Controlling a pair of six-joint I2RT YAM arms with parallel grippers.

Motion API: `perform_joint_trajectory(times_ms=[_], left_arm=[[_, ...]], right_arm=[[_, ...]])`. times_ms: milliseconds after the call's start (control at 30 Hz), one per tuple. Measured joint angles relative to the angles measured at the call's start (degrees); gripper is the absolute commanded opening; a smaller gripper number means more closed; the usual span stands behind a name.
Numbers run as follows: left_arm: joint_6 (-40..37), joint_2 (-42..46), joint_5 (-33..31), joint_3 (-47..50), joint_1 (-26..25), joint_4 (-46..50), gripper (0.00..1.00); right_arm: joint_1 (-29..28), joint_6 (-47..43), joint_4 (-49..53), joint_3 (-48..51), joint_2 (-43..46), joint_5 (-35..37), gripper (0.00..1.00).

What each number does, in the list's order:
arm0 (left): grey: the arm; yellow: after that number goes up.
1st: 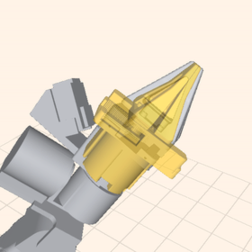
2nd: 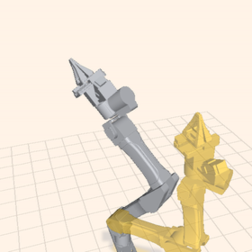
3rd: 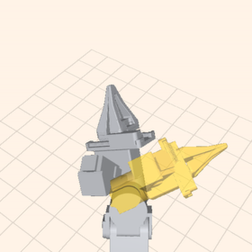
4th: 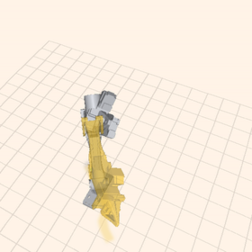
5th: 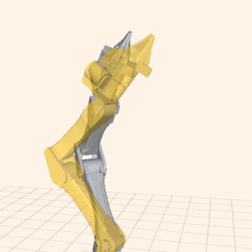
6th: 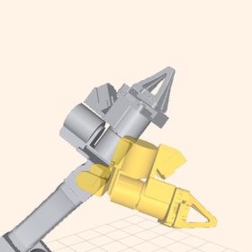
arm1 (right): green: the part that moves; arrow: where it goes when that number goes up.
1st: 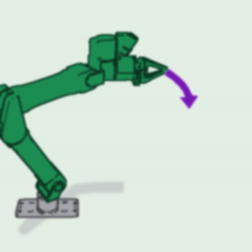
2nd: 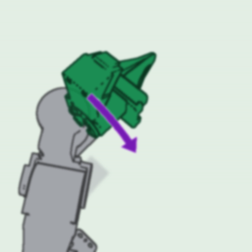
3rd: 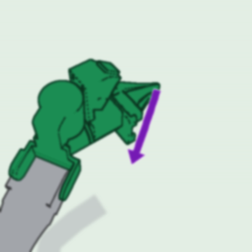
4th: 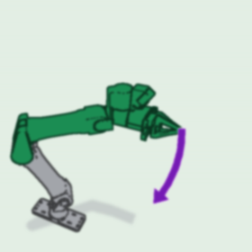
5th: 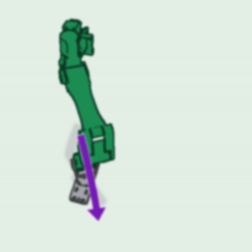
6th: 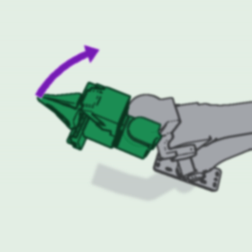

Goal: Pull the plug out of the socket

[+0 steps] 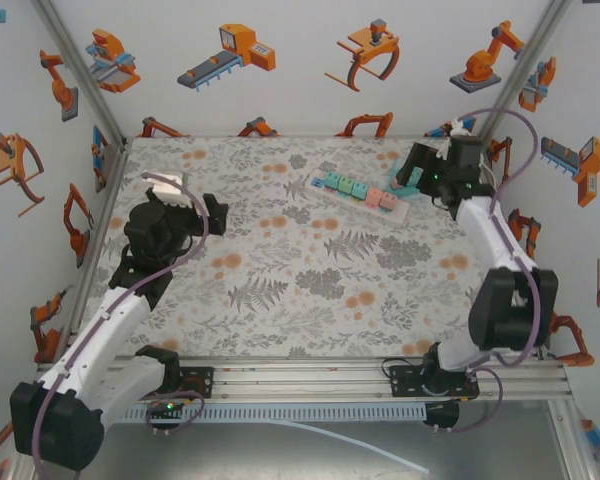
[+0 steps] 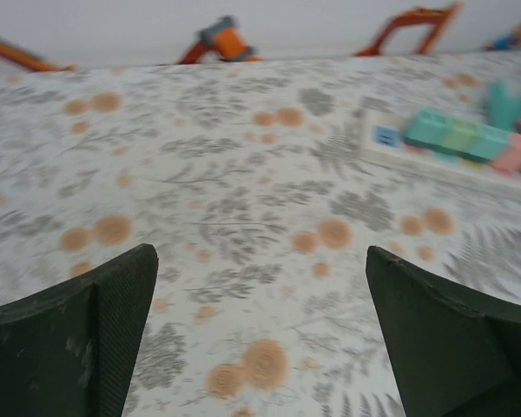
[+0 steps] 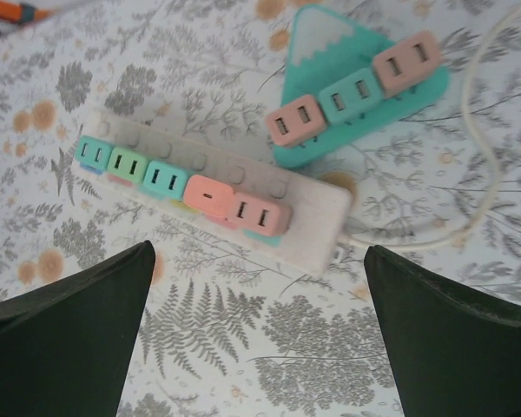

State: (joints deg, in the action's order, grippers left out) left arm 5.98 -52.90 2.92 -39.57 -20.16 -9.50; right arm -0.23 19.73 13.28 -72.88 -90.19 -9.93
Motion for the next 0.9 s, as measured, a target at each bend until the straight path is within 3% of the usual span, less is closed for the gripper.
perform_joint_trajectory(times_ms=[133,233,633,800,900], left_arm=[[-2.54,-0.81,7.82,-2.19,-5.51,4.5,0.97],[-3.72,-2.71,10.29,-2.67,-7.76,6.56,0.97],[-6.88,-5.18,11.04,-2.69,-9.49,11.15,0.97],[-8.11,-3.93,9.57,-2.69,-9.51,12.37,0.97],[-8.17,-3.67,8.48,-2.69,-9.55,12.7,0.97]], right_arm=[[-1.88,-0.13,9.57,-13.68,-13.14,-2.71,0.96],[-3.15,-0.33,13.92,-21.86,-21.7,-4.04,0.95],[-11.67,-10.86,24.7,-50.25,-43.63,-5.29,0.96],[-11.89,-12.15,29.81,-65.05,-53.88,-8.39,0.96],[-11.34,-12.28,32.04,-68.54,-56.19,-11.69,0.96]])
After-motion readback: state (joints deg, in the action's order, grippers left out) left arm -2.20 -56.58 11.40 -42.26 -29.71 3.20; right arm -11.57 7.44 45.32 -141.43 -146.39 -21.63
